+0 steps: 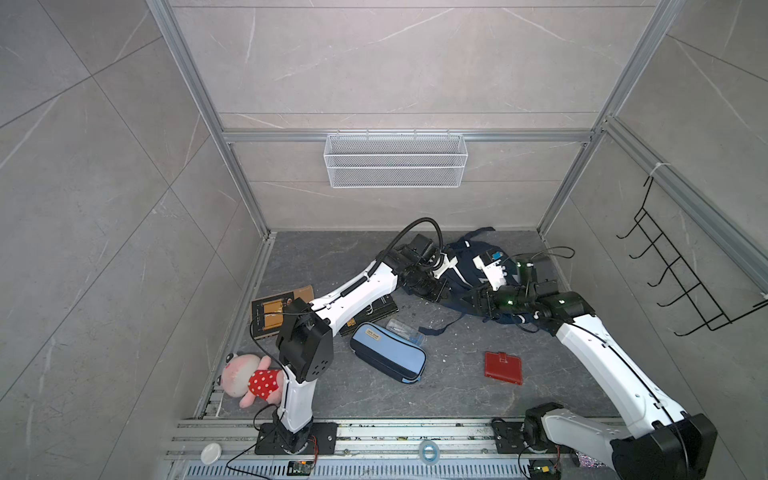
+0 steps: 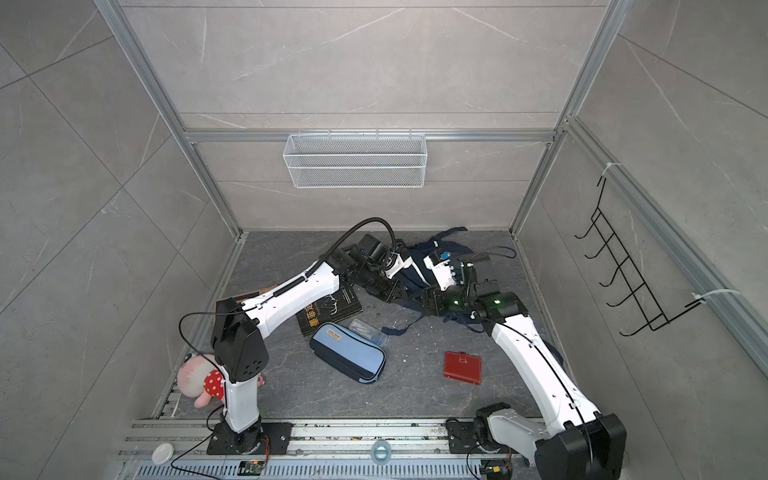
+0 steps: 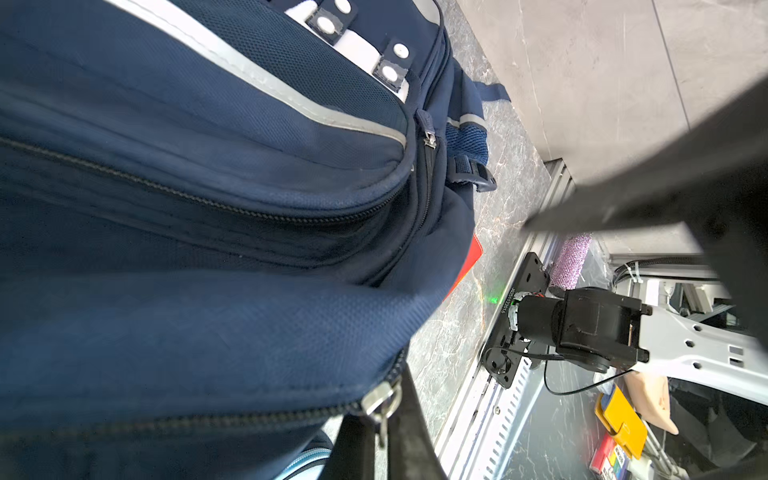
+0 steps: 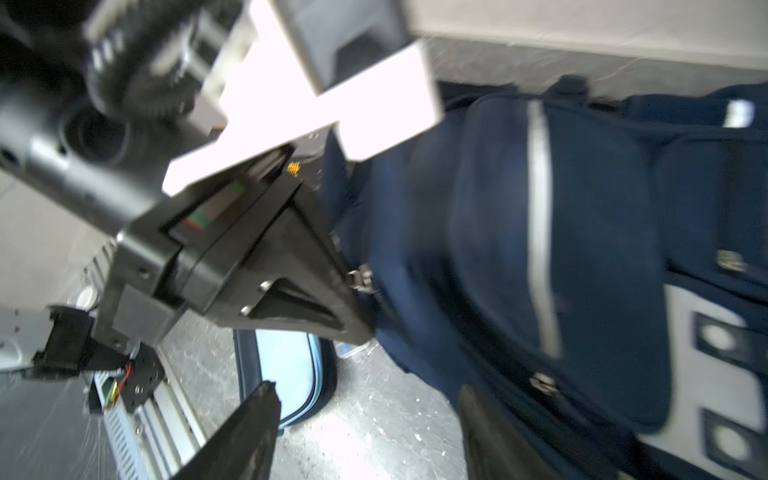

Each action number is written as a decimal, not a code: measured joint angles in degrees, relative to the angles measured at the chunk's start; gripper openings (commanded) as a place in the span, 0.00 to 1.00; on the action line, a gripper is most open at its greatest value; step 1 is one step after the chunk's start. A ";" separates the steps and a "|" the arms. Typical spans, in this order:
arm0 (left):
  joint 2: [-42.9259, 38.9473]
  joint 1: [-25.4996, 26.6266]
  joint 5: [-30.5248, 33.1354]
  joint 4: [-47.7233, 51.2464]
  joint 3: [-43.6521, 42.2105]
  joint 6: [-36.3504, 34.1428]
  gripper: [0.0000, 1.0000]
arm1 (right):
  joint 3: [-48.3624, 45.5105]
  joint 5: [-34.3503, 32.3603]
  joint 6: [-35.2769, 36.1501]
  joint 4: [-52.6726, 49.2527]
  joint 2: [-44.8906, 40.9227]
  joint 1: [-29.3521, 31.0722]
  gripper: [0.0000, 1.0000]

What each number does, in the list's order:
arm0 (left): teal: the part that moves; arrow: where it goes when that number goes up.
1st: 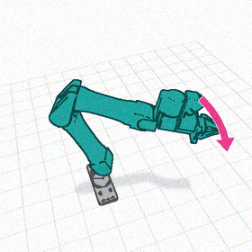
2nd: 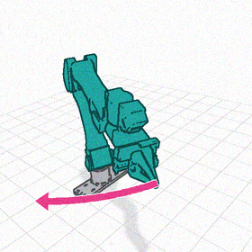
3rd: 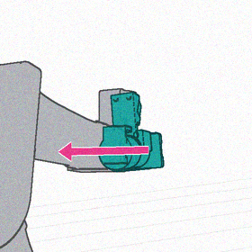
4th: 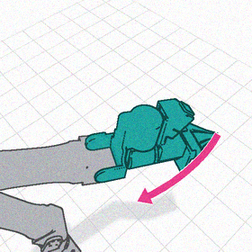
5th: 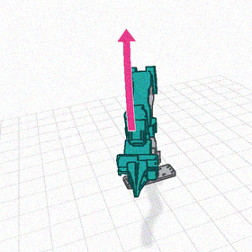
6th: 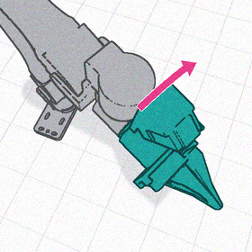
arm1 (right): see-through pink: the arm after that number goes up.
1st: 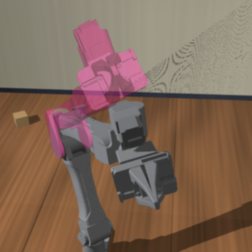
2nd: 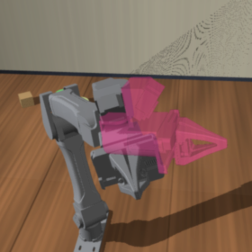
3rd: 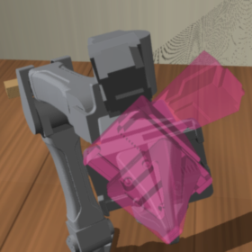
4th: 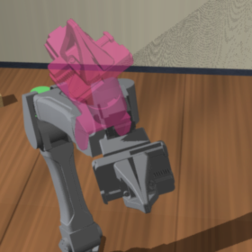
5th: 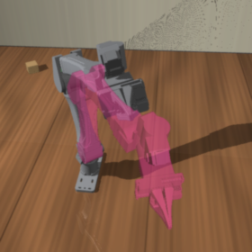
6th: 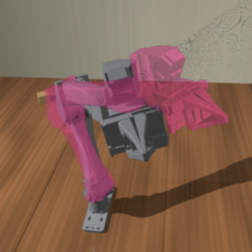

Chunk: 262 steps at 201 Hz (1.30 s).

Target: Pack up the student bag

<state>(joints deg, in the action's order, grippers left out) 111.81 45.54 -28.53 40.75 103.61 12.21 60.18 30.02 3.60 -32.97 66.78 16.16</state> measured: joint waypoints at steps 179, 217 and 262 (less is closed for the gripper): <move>-2.97 -0.85 7.72 -5.22 -7.08 1.81 0.00 | -2.19 -18.97 6.62 5.77 9.38 -2.58 0.00; -7.21 -3.98 7.54 -10.03 -10.80 3.21 0.00 | -3.26 -18.36 6.25 4.55 9.11 -10.84 0.00; -7.65 -4.13 6.91 -12.31 -13.79 3.67 0.00 | -3.91 -17.22 4.55 4.07 7.58 -14.97 0.00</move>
<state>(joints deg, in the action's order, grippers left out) 104.16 41.41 -21.63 28.45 89.82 15.88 56.27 12.80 8.14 -28.91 74.37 1.19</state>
